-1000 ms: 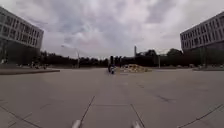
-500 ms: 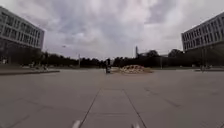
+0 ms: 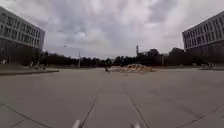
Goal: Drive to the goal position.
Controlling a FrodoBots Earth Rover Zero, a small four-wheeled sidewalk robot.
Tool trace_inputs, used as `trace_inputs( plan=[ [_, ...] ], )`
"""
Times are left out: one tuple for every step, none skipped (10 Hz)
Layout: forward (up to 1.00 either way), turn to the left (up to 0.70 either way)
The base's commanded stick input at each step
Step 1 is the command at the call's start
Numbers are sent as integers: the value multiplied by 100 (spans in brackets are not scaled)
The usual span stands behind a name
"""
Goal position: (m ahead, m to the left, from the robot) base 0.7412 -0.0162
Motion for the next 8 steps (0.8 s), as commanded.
trace_inputs(
  plan=[
    [85,0],
    [85,0],
    [85,0],
    [85,0],
    [85,0],
    [85,0],
    [85,0],
    [85,0]
  ],
)
